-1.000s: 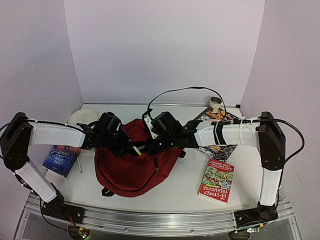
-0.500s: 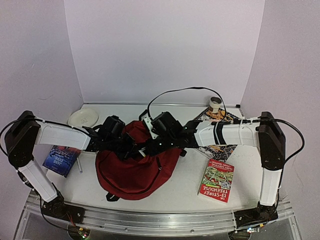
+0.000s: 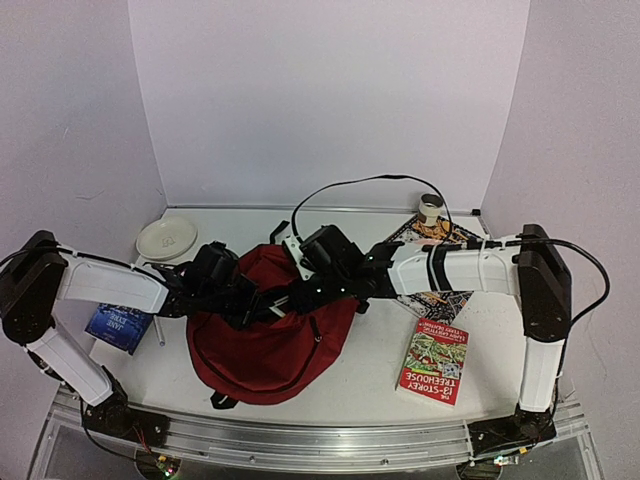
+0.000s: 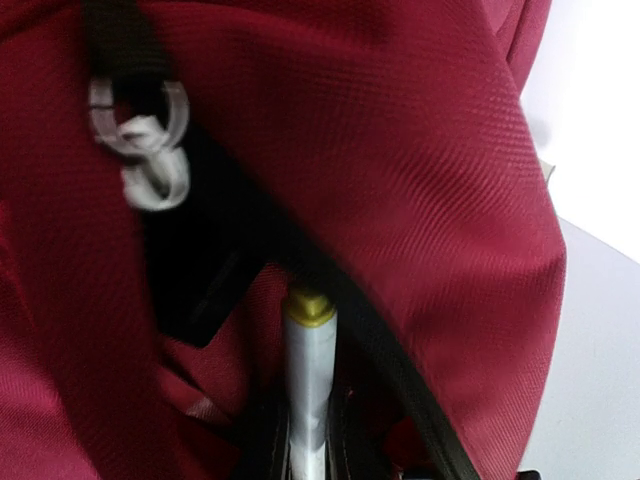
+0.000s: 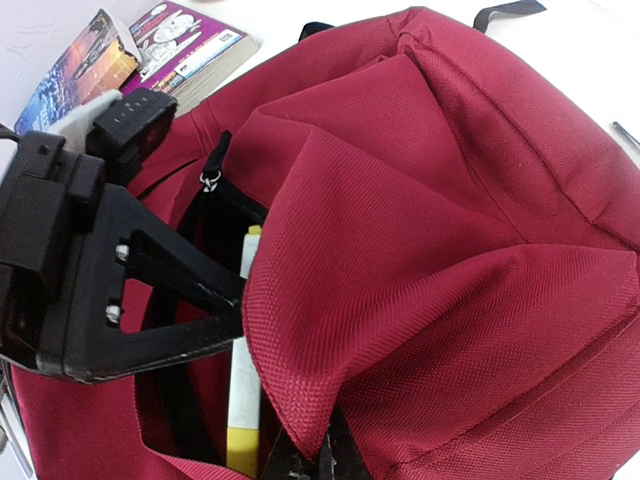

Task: Pack the student bag
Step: Place the pen in the lower front pocket of the bag, then pick up the pen at the corner of the board, then place the pen in the lower front pocket of the bag.

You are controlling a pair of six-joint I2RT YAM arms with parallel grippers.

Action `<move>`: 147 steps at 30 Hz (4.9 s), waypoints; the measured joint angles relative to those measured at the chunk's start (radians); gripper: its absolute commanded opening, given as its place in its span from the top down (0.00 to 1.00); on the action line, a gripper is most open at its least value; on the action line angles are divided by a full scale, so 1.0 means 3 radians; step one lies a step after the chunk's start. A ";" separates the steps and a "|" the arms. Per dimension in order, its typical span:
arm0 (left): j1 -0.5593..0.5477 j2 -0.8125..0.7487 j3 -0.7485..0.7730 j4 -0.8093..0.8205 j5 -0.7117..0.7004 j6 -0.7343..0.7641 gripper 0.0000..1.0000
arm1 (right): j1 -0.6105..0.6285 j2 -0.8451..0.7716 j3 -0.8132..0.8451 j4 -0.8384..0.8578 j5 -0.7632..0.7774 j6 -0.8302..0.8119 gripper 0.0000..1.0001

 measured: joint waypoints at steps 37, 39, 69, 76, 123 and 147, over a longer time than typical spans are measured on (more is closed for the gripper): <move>0.0322 0.0235 0.0377 0.0078 -0.0060 0.0882 0.49 | -0.0018 -0.0219 -0.0270 0.0235 0.0008 0.0100 1.00; 0.0322 0.0188 0.0377 0.0013 -0.0081 0.0950 0.47 | -0.0018 -0.0219 -0.0270 0.0235 0.0010 0.0100 1.00; 0.1064 -0.0831 0.0512 -0.2784 -0.1413 0.2398 0.17 | -0.0015 -0.0219 -0.0272 0.0243 0.0003 0.0099 1.00; 0.1527 -0.0720 0.0307 -0.2777 -0.1399 0.2617 0.30 | -0.0015 -0.0219 -0.0272 0.0245 -0.0002 0.0098 1.00; 0.1976 -0.0898 -0.0713 -0.1759 0.0247 0.2641 1.00 | -0.0015 -0.0217 -0.0305 0.0272 -0.0014 0.0111 1.00; 0.1897 -0.1490 0.0068 -0.1876 0.1142 0.2487 1.00 | -0.0017 -0.0205 -0.0268 0.0257 -0.0025 0.0112 1.00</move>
